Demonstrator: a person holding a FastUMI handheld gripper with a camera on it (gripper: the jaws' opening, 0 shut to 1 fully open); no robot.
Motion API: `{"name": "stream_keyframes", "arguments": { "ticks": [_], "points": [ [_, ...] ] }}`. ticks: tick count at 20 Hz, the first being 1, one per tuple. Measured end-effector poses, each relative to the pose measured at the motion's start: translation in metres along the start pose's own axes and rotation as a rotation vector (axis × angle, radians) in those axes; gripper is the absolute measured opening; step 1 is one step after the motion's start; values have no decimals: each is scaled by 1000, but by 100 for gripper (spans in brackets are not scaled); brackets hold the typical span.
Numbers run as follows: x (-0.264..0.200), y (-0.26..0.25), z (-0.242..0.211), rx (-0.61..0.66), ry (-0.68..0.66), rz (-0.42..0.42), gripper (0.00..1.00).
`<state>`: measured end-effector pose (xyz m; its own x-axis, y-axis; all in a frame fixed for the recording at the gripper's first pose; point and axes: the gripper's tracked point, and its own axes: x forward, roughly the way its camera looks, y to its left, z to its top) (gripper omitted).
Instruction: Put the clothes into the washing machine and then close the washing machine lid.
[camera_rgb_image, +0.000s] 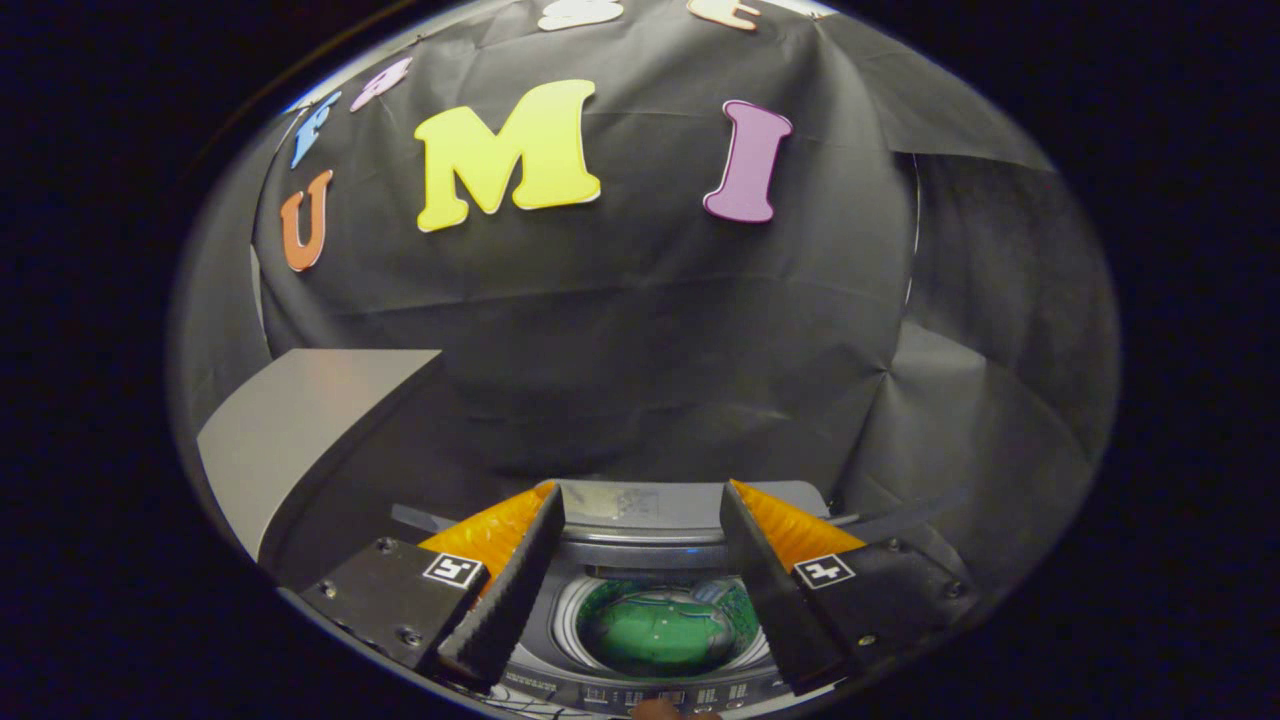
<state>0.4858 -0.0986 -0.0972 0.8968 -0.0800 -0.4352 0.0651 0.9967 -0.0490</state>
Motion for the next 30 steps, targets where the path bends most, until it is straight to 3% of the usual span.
{"name": "stream_keyframes", "arguments": {
  "ticks": [5, 10, 19, 30],
  "points": [
    [-11, 2, -40, -48, 84, -18, 97],
    [-40, 12, -42, -51, 62, -23, 97],
    [-156, 26, -8, 6, -127, -69, 98],
    [-275, 21, 1, 4, -245, -86, 98]
  ]
}}
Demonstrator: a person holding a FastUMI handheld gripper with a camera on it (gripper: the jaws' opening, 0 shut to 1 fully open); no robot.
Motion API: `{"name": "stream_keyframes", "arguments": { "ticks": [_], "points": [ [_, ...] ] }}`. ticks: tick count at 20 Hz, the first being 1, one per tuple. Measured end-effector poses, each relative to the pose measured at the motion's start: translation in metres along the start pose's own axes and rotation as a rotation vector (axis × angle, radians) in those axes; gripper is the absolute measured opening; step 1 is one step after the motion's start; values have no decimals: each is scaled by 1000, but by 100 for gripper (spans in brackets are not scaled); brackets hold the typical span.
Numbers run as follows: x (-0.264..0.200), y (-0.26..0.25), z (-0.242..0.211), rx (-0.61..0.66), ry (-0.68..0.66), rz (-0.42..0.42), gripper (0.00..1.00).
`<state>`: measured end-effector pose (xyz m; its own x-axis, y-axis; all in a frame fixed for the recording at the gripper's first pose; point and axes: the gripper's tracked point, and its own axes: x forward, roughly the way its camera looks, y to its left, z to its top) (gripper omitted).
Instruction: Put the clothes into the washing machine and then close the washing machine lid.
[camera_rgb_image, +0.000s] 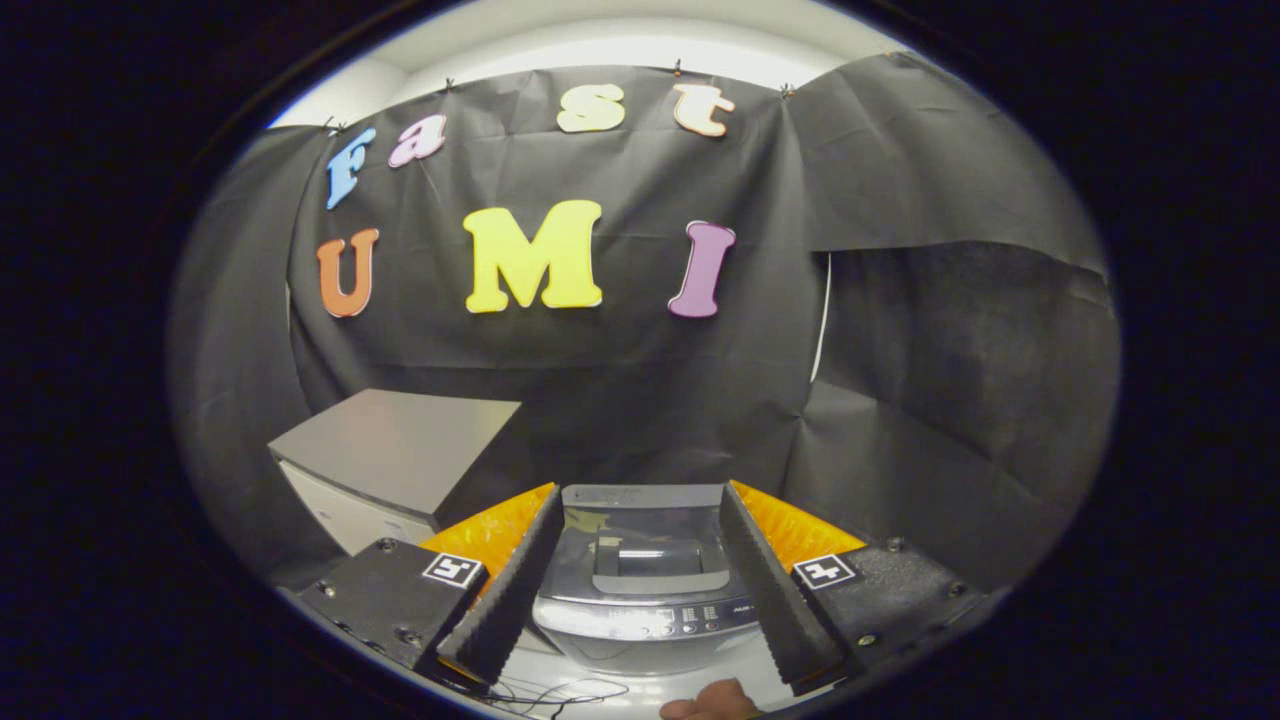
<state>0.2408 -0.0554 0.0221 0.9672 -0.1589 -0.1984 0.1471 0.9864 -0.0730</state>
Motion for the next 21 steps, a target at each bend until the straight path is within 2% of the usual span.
{"name": "stream_keyframes", "arguments": {
  "ticks": [5, 8, 16, 18, 21],
  "points": [
    [-49, -16, -2, -71, -33, 22, 98],
    [-93, -26, -10, -110, -45, 62, 98],
    [-226, -74, -21, -18, -134, 162, 98],
    [-251, -86, -26, -12, -154, 159, 98],
    [-280, -89, -41, 0, -153, 198, 98]
  ]
}}
